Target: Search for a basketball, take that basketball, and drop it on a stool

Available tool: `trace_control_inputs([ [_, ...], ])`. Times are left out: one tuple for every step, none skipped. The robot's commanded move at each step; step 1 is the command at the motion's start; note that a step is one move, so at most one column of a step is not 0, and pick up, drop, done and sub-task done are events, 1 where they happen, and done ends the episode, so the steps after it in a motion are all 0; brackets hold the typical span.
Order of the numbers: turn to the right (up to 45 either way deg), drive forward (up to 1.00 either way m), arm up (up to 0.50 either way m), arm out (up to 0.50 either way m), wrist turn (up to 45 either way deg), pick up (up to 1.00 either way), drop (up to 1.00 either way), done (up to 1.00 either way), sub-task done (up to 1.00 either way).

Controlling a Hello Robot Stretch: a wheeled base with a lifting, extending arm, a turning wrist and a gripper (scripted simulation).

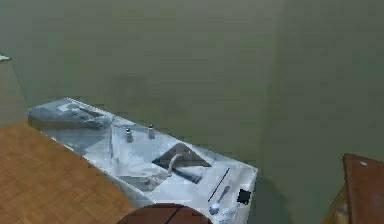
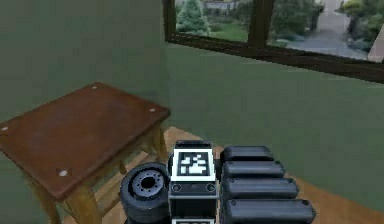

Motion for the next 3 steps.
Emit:
trace_control_inputs([
  [3.0,0.0,0.0,0.0,0.0,0.0,0.0,0.0,0.0],
  [45.0,0.0,0.0,0.0,0.0,0.0,0.0,0.0,0.0],
  [36.0,0.0,0.0,0.0,0.0,0.0,0.0,0.0,0.0],
])
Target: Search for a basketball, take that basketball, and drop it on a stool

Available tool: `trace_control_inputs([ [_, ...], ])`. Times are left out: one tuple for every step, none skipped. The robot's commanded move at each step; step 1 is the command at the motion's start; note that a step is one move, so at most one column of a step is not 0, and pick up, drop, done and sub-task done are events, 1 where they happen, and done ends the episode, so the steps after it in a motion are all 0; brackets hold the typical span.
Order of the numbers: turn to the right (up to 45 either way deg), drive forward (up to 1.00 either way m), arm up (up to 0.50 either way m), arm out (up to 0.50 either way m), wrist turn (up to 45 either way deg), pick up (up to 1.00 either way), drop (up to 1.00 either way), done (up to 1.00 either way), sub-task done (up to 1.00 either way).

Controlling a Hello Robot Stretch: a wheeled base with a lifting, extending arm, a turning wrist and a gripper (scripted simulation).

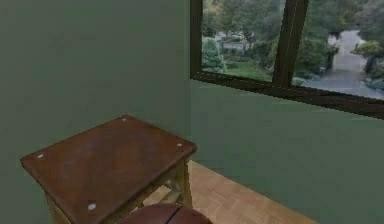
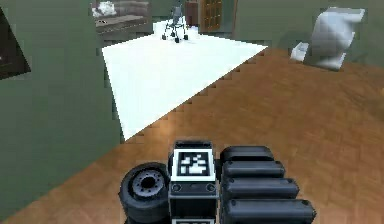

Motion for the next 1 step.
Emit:
trace_control_inputs([
  [0.0,0.25,0.0,0.0,0.0,0.0,0.0,0.0,0.0],
])
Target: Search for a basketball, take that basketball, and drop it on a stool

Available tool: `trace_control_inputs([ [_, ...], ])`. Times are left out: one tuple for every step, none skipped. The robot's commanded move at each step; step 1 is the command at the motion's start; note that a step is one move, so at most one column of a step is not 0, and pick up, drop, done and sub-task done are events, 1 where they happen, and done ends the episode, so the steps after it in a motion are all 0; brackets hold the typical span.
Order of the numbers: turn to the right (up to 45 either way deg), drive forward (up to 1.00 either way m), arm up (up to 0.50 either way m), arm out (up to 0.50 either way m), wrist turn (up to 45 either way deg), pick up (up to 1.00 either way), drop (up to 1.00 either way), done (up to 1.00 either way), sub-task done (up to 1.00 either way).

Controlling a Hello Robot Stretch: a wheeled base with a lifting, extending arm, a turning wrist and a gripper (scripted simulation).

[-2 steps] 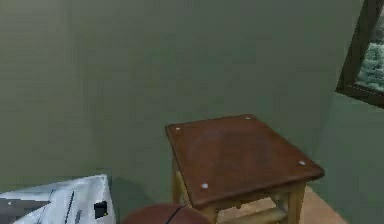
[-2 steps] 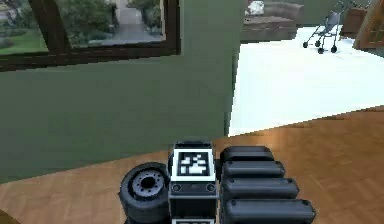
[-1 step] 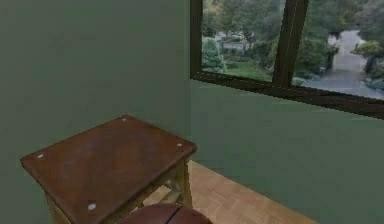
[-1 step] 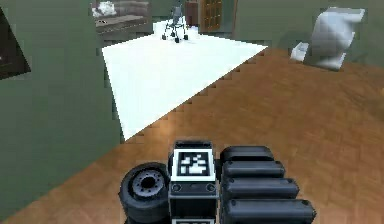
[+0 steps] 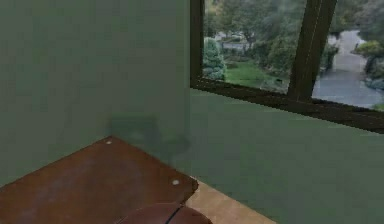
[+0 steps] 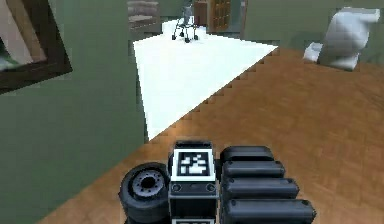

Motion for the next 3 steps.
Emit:
trace_control_inputs([
  [-45.0,0.0,0.0,0.0,0.0,0.0,0.0,0.0,0.0],
  [-45.0,0.0,0.0,0.0,0.0,0.0,0.0,0.0,0.0],
  [-45.0,0.0,0.0,0.0,0.0,0.0,0.0,0.0,0.0],
])
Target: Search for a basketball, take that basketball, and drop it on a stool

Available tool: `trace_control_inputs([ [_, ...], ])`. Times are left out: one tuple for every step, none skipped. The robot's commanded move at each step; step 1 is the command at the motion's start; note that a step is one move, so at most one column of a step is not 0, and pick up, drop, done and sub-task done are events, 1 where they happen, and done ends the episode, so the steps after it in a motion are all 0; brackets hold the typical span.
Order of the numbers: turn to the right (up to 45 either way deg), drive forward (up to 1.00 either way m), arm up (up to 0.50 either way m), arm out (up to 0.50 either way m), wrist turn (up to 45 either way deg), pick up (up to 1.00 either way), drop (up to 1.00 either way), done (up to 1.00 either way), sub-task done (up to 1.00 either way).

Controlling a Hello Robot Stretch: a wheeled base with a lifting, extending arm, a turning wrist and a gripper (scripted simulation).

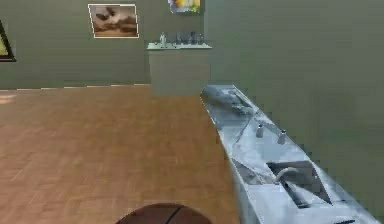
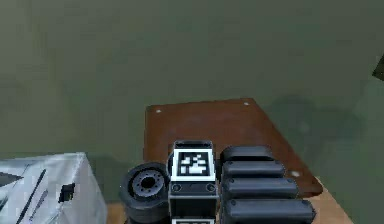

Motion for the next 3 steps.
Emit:
trace_control_inputs([
  [-27.0,0.0,0.0,0.0,0.0,0.0,0.0,0.0,0.0],
  [45.0,0.0,0.0,0.0,0.0,0.0,0.0,0.0,0.0],
  [45.0,0.0,0.0,0.0,0.0,0.0,0.0,0.0,0.0],
])
